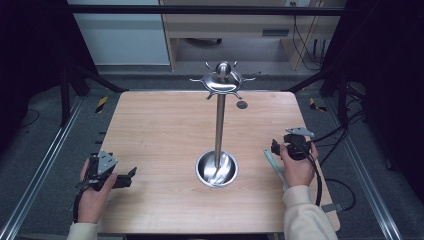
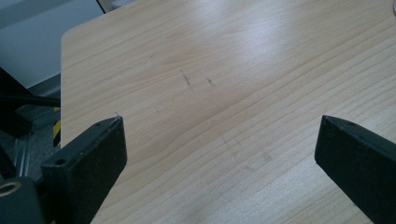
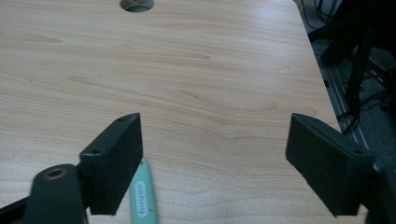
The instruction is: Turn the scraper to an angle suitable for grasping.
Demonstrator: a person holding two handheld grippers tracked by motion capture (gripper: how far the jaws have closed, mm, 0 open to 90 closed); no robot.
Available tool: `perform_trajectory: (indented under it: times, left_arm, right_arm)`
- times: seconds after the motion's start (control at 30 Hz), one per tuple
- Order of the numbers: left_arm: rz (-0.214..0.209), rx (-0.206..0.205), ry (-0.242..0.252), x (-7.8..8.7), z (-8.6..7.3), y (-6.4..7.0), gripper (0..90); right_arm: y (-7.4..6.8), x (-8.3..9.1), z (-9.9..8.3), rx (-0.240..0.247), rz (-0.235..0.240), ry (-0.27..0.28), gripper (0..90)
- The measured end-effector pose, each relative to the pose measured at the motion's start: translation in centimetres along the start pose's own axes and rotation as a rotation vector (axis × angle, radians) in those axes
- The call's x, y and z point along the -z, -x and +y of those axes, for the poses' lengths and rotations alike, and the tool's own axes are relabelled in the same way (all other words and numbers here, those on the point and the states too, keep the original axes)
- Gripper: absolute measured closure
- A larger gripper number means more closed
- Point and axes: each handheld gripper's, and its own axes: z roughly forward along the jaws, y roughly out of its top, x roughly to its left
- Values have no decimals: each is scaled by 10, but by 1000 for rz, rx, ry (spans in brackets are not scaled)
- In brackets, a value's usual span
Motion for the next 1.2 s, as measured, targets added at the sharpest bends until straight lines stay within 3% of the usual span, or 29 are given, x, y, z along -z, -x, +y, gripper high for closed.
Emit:
perform_trajectory:
  times: [0.07, 0.13, 0.33, 0.53, 0.6, 0.73, 0.87, 0.97, 1.07, 1.2]
  left_arm:
    - [-3, 2, -5, 0, 0, -1, 21]
    - [-1, 4, -5, 0, 0, -1, 21]
    - [-3, 0, -6, 0, 1, 0, 21]
    - [-3, 0, -5, 0, 1, 0, 21]
    - [-2, 0, -6, 0, 0, -1, 21]
    - [0, -1, -4, 0, 1, 0, 21]
    - [-3, -1, -7, 0, 1, 0, 21]
    - [-3, -1, -6, 0, 1, 0, 21]
    - [-3, -1, -6, 0, 1, 0, 21]
    - [-4, -4, -8, 0, 1, 1, 21]
  right_arm:
    - [-1, 0, 0, 2, 21, 1, 241]
    - [-1, 1, -2, 20, 57, 44, 267]
    - [-6, 7, 0, 48, 82, 76, 271]
    - [-16, 11, 3, 98, 139, 59, 281]
    - [-22, 12, 5, 124, 188, 54, 329]
    - [-29, 13, 5, 139, 254, 56, 312]
    - [-37, 12, 8, 154, 255, 19, 271]
    - [-41, 12, 8, 167, 279, 24, 271]
    - [-43, 11, 8, 196, 270, 18, 327]
    - [-43, 11, 7, 212, 311, -30, 522]
